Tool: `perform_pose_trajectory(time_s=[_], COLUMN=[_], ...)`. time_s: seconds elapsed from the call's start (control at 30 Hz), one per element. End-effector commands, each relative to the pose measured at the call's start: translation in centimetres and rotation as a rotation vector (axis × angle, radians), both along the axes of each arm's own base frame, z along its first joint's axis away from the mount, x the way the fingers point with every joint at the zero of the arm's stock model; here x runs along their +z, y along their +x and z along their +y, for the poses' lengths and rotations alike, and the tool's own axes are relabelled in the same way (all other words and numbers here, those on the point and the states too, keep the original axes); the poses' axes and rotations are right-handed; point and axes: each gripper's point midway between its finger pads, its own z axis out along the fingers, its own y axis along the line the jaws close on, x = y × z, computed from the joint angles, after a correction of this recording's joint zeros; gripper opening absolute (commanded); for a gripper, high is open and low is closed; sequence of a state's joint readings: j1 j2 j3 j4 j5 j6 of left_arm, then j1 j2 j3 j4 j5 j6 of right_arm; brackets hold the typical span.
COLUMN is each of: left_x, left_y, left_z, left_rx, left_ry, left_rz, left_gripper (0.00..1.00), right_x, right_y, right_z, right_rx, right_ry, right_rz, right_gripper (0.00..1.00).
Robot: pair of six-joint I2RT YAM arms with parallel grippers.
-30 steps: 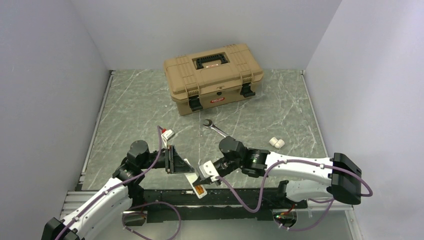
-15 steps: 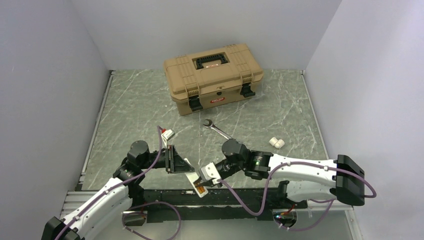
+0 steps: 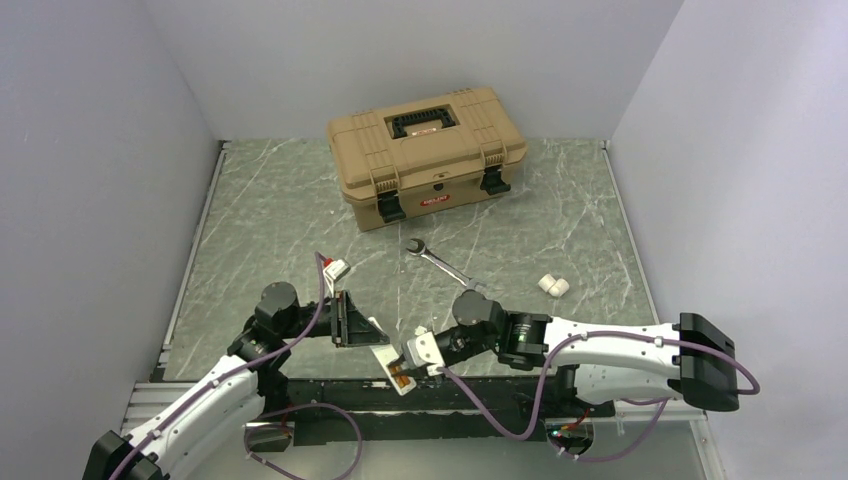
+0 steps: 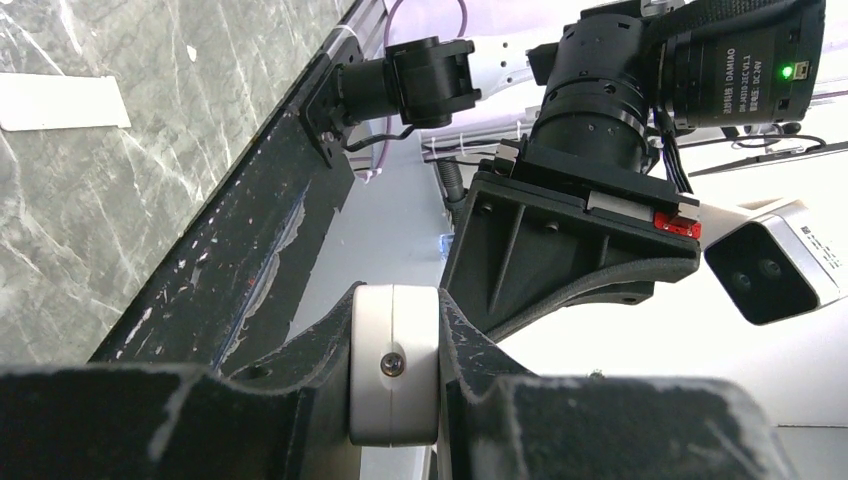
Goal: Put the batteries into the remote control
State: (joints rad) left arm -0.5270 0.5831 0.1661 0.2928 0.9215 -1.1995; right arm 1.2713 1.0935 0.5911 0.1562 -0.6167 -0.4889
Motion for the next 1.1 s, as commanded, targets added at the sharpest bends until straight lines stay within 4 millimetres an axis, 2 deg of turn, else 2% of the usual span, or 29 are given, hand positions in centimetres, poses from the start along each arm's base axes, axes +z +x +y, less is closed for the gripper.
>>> perform_pose_trajectory(time_s=[0.0,0.27,0.57,1.07], left_x=[4.6,4.7,4.7,4.7], left_y=[1.2,1.1,1.2,1.2], left_z=[-0.1,0.0,0.0,0.0], left_rx=[0.051,0.053,0.057,0.056], left_ry=[-0.118,-0.127,-0.133,-0.134], left_rz=[-0.116,-0.115,-0.115,-0.117], left_gripper=[0.0,0.0,0.0,0.0], right_x=[-6.4,-6.3,-6.6,-6.7], right_y=[-3.1,-2.7,-3.7,-2.7], right_z=[-4.0,-3.6,-2.8,-4.1], right_rx=[0.026,-0.008,0.011,-0.069], right_ry=[-0.275,-0.249,-0.233,-0.25], right_rz=[0.137,0.113,0.139,0.101], right_gripper=[0.22,0.29,0.35,0.38])
